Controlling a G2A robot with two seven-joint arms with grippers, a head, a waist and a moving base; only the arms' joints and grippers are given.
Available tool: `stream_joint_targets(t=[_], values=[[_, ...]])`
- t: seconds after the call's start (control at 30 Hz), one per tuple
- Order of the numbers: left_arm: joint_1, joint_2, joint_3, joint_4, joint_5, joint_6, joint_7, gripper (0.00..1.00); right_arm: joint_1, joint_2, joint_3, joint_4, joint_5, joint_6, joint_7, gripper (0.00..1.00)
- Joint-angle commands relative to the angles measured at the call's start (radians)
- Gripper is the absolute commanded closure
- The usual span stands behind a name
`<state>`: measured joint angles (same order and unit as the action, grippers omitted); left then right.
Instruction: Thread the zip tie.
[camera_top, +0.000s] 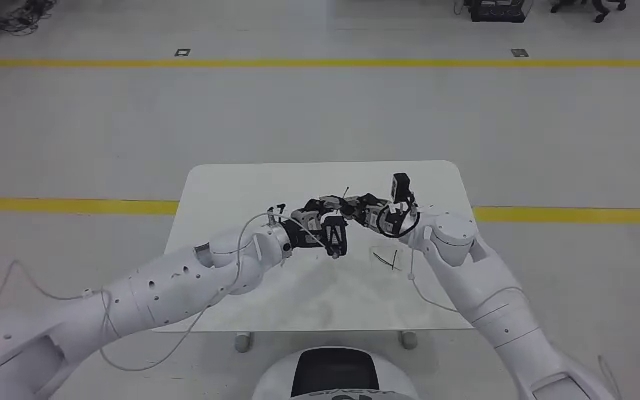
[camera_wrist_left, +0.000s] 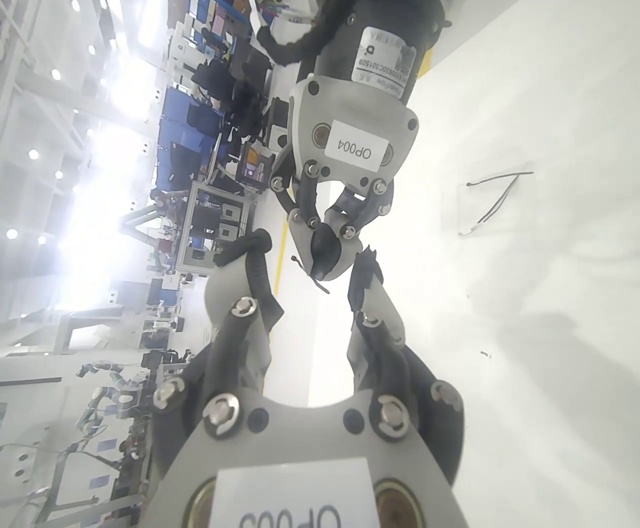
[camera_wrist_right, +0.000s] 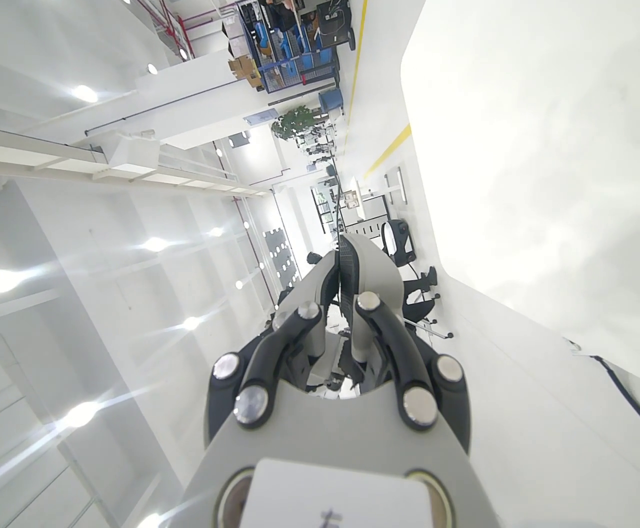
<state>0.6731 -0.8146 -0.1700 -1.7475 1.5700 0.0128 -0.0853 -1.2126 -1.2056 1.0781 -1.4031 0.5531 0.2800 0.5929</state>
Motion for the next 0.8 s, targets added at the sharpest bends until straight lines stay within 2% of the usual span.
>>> stream_joint_targets(t=[0.0,0.77], values=[[-0.001,0.0,0.0,0.0,0.0,0.002,-0.002,0.76,-0.002,0.0,0.0,-0.003,-0.003,0.002,-0.001,1.0],[-0.018,0.0,0.0,-0.026,0.0,-0.063,-0.058,0.83,-0.027,0.002,0.021,-0.037,-0.014,-0.008,-0.007,1.0]])
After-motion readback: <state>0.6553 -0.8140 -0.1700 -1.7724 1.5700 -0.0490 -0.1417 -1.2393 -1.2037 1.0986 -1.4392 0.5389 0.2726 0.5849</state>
